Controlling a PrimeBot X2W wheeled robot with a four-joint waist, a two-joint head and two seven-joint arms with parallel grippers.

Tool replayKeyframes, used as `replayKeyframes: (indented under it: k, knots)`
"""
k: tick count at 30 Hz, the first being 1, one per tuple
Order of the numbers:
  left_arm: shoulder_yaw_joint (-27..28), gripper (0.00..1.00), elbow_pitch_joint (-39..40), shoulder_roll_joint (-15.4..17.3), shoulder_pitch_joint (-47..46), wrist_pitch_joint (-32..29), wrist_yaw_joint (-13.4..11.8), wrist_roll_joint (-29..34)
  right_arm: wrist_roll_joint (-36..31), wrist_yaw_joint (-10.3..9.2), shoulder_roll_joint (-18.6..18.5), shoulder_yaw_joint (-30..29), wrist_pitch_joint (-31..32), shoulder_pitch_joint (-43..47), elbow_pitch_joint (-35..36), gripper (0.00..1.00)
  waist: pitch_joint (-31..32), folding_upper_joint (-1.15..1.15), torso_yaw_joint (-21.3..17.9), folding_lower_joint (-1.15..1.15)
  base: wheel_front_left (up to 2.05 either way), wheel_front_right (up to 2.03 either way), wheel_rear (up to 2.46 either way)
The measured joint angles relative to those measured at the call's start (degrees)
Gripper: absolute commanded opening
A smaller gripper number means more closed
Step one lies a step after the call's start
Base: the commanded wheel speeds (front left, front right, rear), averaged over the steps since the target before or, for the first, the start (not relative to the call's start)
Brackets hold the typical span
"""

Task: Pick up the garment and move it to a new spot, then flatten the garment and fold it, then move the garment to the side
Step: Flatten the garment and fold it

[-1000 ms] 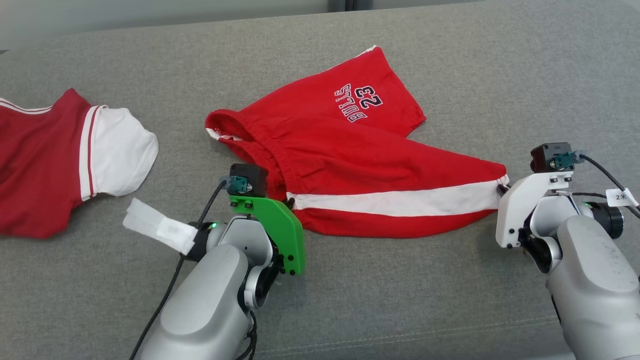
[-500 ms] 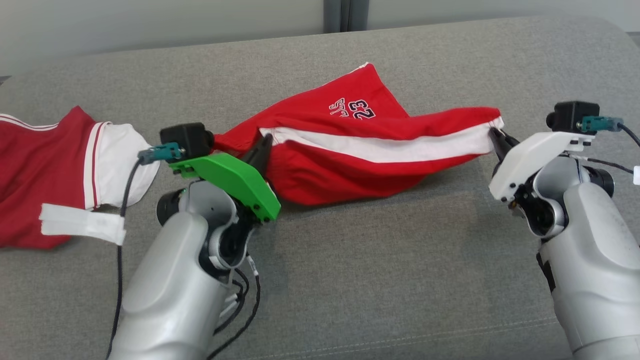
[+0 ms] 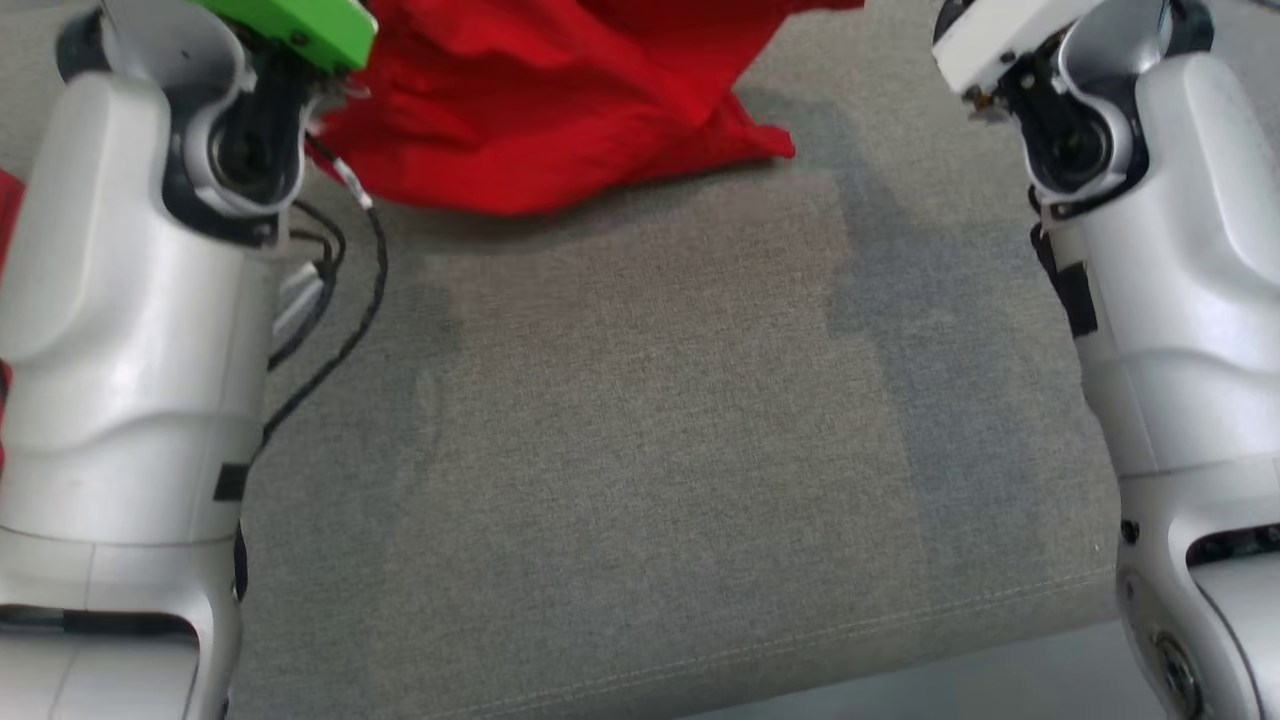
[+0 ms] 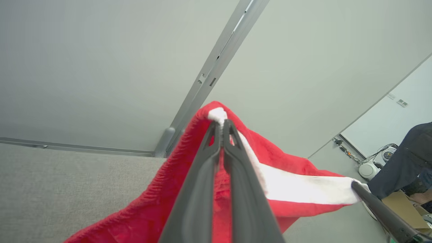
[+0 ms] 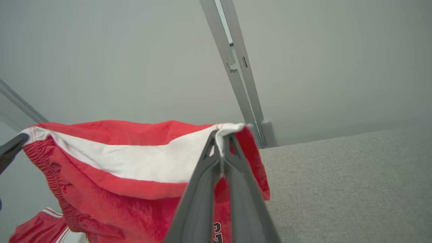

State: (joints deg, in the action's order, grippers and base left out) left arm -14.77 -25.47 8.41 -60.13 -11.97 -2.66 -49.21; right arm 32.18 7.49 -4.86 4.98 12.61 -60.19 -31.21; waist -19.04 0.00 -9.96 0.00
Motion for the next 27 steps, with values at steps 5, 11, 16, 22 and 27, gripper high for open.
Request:
replayKeyframes:
  k: [5,11,16,22,27]
  knots:
    - [1.05,0.0,-0.13,1.25,-11.67,-0.05,1.98,0.31,-2.79,0.0,-0.87,0.32,-6.92,-11.43,-3.25,0.0,-5.46,0.0,-1.65,0.0,0.0,0.0,0.0]
    - [3.7,0.0,0.01,0.65,-20.68,0.36,3.5,-2.02,-6.68,0.0,-1.18,-0.76,-14.69,-21.0,-8.02,0.0,-10.68,0.0,-2.99,0.01,0.0,0.0,0.0]
    - [5.63,0.0,0.55,0.77,-25.45,6.0,5.71,-1.99,-11.77,0.01,-1.31,-3.64,-24.15,-28.67,-12.14,0.0,-14.17,0.0,-3.93,0.01,0.0,0.0,0.0]
    - [6.75,0.0,0.43,0.71,-26.72,16.08,8.12,-0.22,-16.62,0.05,-1.2,-4.97,-27.4,-33.14,-12.36,0.0,-14.25,0.0,-3.8,0.0,0.0,0.0,0.0]
    - [5.34,0.0,-1.51,0.22,-22.03,18.12,9.22,-0.74,-17.25,0.04,-1.27,-1.23,-27.6,-30.86,-13.28,0.0,-13.89,0.0,-2.8,0.0,0.0,0.0,0.0]
